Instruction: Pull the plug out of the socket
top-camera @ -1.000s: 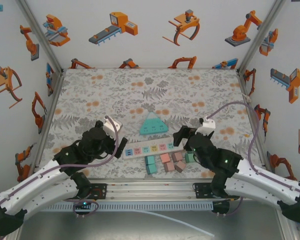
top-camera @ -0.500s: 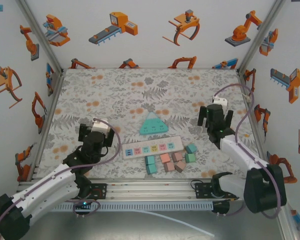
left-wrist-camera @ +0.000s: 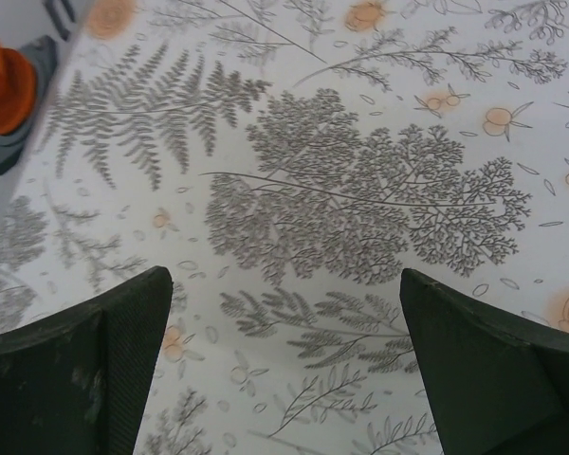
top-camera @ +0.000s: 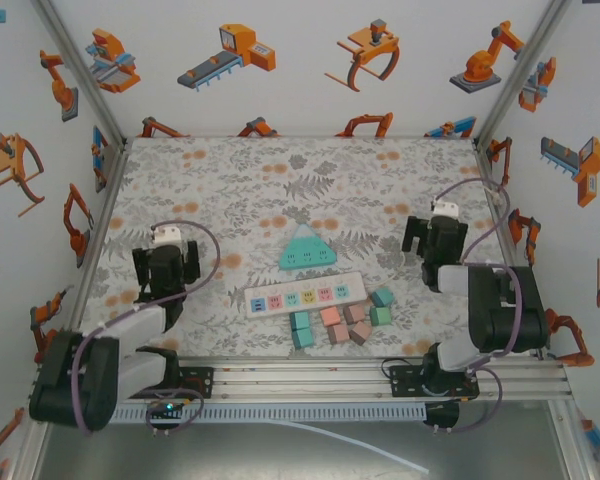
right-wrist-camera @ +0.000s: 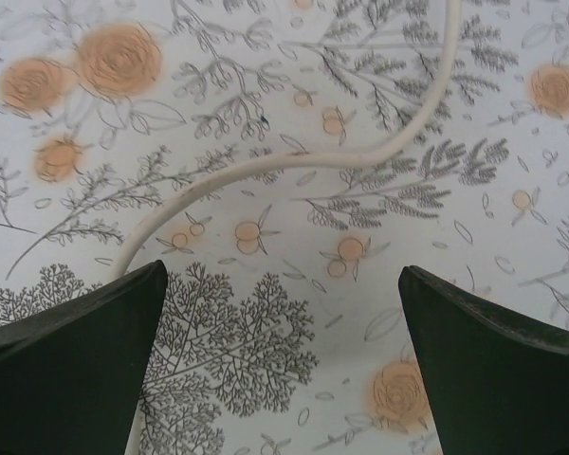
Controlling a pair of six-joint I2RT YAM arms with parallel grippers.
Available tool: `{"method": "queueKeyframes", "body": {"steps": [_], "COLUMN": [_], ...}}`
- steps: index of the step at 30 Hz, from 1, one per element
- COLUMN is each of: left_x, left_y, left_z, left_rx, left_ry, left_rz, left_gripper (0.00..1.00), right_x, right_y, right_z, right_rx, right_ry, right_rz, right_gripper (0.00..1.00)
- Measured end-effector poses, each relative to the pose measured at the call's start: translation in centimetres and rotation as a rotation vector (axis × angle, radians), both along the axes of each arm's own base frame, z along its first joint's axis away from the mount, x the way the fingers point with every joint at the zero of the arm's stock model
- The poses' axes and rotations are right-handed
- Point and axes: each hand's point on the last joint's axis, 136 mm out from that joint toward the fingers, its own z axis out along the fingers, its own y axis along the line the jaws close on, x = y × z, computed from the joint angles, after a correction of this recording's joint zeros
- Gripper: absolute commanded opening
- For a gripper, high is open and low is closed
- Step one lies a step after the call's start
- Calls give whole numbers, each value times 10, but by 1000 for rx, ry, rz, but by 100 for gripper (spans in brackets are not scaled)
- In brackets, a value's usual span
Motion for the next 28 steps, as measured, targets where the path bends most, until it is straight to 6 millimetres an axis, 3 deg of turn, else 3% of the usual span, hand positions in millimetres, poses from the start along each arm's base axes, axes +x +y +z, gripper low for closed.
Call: {"method": "queueKeyframes", "body": {"steps": [2,5,9,14,28], "left_x": [16,46,68,70,72], "left_y": [-5,-14,-2,19,10], "left_z": [-4,0,0,-1,-2], "left_rx": [-20,-41,-87,-157,-196], "left_ry": [4,-11,-32,-47,-47], "left_rz": [-29,-69,-53,-16,-53], "left_gripper": [97,97,97,97,97], "right_x": [-8,-5,0,1,1], "right_y": [0,2,3,3,6], "right_z": [-9,-5,4,8,8], "right_rx": [13,24,25,24,32], "right_ry": [4,-26,-70,-85,-86], "right_rz": [16,33,39,40,57], "right_gripper": [100,99,99,99,99]}}
